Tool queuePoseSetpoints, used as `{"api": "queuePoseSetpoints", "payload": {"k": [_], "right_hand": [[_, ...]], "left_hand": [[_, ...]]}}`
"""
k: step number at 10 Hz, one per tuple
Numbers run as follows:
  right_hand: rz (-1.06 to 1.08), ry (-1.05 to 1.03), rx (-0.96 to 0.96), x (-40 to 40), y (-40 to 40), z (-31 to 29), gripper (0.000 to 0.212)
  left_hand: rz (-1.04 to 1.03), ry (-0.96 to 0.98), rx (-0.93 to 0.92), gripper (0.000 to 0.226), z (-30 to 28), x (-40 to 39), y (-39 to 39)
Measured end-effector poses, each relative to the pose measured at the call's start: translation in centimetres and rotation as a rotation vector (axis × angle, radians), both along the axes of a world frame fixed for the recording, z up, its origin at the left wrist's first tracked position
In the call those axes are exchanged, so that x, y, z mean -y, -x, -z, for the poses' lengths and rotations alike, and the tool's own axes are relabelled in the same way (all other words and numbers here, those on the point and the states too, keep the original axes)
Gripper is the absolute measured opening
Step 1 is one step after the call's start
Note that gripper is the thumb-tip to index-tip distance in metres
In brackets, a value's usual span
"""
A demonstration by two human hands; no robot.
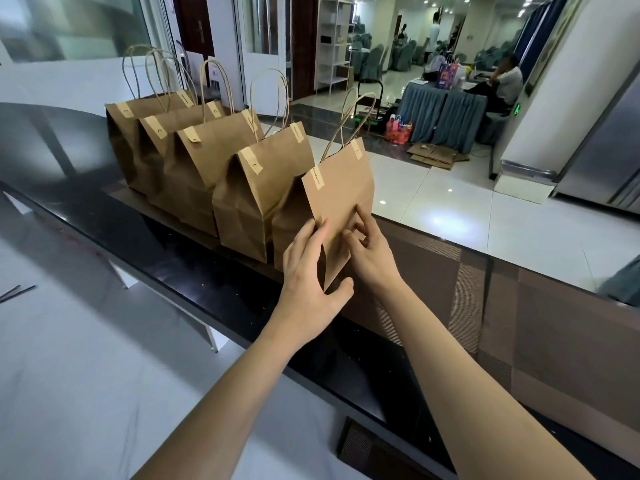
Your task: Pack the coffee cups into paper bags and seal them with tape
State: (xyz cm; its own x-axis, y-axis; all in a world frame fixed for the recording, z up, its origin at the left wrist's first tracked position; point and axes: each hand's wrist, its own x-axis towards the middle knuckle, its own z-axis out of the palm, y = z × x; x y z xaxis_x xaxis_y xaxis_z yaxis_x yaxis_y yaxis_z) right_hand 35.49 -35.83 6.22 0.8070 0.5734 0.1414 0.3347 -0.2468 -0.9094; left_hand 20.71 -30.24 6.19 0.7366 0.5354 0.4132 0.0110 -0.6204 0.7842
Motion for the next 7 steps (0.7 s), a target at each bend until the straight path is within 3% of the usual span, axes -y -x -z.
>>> {"api": "queuePoseSetpoints", "payload": {"k": [7], "right_hand": [[0.042,-0.009,0.029,1.9,1.6,0.2,0.058]], "left_hand": [[0.111,0.064,0.037,0.077,-0.3,-2.0,2.7]]}}
